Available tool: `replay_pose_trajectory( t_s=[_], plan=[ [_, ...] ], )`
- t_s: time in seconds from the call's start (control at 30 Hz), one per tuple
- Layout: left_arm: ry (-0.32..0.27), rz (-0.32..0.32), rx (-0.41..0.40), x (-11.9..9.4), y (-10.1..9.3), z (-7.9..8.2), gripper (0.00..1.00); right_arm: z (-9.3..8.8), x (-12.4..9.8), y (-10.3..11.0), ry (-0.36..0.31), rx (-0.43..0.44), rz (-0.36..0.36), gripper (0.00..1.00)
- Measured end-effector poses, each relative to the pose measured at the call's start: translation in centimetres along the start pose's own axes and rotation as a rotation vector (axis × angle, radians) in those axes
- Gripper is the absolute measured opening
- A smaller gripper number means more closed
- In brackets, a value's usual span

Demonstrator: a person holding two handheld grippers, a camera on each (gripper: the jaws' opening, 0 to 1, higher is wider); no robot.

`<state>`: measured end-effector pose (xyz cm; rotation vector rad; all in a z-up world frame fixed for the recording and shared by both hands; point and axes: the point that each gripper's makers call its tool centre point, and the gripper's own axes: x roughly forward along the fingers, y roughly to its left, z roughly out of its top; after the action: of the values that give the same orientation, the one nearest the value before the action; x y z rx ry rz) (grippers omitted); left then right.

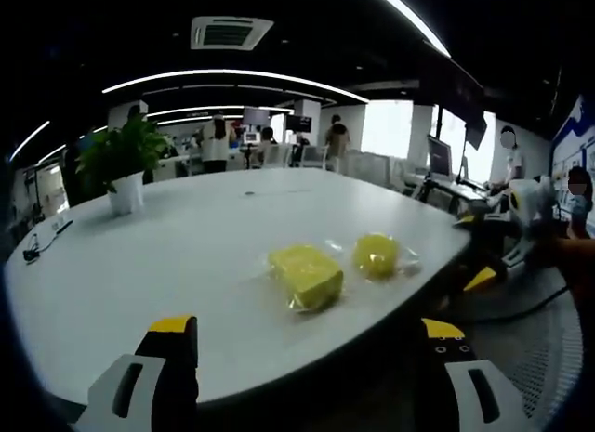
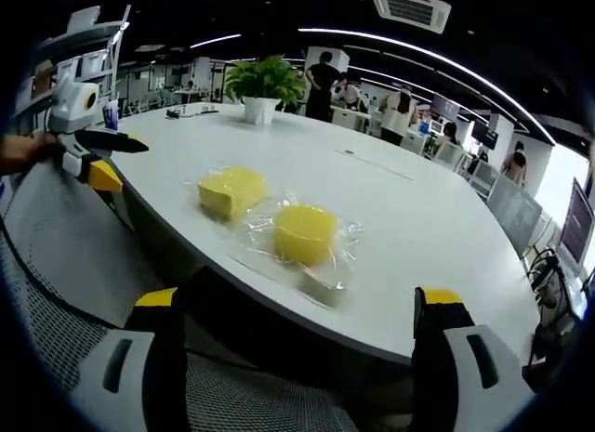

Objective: Compare the silicone blocks by pressing each to a similar depth, holding the contact briefly, and releasing to observe deformation and rebound differences across the visible hardness samples.

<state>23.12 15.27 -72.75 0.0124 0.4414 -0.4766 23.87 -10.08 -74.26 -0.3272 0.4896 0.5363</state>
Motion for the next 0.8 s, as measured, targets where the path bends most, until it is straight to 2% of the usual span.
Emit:
replay_pose_trajectory(
  t_s=[0.8],
  plan=[
    [-0.005,0.005,-0.001,-0.21,-0.2,0.08,0.99,-0.05,-0.05,0.11,0.005,-0.006,0.004,0.96]
  ],
)
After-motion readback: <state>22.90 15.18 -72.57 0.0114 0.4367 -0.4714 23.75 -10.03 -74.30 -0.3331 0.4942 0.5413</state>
